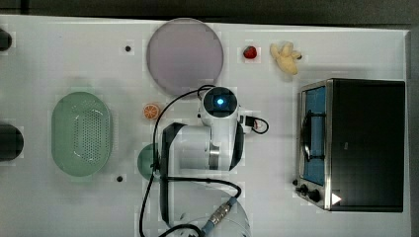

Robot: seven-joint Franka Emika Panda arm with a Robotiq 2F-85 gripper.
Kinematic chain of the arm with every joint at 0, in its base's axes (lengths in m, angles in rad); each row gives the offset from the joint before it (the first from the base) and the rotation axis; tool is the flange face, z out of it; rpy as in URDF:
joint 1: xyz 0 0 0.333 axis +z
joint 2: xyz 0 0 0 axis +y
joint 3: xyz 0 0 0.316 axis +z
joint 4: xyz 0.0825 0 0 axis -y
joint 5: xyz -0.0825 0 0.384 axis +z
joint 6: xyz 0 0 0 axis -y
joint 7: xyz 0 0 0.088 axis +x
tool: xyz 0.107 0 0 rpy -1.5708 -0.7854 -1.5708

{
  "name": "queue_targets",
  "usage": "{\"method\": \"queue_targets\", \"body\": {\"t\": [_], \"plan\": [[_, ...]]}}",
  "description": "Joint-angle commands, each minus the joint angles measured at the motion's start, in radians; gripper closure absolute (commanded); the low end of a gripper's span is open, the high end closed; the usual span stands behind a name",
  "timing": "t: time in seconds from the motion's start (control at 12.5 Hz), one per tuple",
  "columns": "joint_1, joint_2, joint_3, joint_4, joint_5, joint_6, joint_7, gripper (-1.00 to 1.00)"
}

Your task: Pick Ketchup from oven and place it on table.

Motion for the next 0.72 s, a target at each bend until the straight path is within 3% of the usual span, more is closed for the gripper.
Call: {"method": "queue_targets", "body": {"t": [0.08,0.4,0.48,0.72], "plan": [[0.003,-0.148,-0.009,0.076,-0.018,-0.032,0.033,-1.00],[0.002,-0.306,-0.015,0.309,-0.021,-0.355,0.033,-1.00],[0.000,-0.314,-0.018,0.396,-0.023,-0.438,0.033,-1.00],[0.000,-0.313,-0.021,0.514,-0.028,-0.578,0.038,-1.00]]}}
